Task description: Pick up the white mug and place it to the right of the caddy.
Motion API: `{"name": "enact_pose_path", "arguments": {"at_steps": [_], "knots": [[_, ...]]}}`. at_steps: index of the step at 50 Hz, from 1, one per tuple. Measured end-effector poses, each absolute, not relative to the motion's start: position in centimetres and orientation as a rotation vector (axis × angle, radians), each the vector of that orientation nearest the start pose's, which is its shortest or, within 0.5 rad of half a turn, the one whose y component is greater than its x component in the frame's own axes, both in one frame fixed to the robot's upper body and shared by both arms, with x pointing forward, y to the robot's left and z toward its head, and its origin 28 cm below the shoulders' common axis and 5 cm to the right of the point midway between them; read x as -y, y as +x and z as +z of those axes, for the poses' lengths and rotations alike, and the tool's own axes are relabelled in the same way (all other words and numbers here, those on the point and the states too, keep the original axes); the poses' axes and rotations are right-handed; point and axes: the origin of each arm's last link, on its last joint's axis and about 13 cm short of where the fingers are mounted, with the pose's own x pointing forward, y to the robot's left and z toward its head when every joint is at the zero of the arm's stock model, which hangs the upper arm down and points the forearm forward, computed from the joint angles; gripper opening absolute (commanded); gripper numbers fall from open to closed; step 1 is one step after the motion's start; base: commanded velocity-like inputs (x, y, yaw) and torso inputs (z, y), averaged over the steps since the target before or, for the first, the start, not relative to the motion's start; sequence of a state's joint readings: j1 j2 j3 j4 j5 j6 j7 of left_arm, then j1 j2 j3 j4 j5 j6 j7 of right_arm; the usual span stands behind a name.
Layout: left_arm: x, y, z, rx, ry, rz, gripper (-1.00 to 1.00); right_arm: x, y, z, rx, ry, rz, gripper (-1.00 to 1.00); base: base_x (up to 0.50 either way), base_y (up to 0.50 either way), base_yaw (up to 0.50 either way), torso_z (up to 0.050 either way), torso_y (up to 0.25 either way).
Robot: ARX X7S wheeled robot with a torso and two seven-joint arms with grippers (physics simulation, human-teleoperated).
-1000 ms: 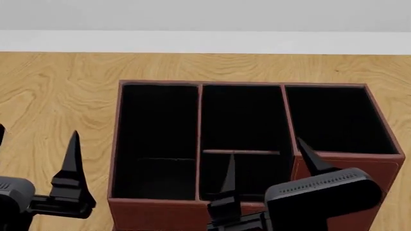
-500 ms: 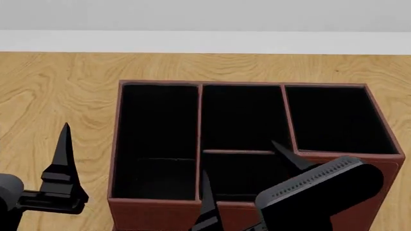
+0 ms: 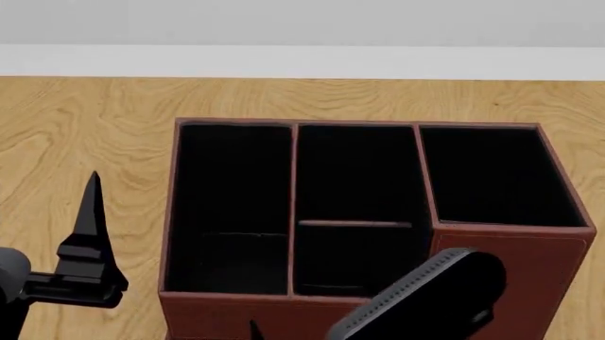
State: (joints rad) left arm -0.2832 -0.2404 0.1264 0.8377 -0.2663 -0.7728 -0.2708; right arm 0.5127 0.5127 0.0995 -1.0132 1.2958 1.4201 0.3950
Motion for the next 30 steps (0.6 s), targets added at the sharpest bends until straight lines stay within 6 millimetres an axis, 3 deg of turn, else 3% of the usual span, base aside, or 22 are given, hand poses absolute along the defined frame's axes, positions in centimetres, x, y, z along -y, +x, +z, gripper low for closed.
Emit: {"name": "enact_pose_path", "arguments": {"at_steps": [30], "knots": [[-20.2,20.9,18.3,0.311,0.057,-0.046,1.00,10.7,13.0,20.0,-0.228,-0.337,0.703,1.00,0.00,0.00,0.00,0.000,0.000]]}}
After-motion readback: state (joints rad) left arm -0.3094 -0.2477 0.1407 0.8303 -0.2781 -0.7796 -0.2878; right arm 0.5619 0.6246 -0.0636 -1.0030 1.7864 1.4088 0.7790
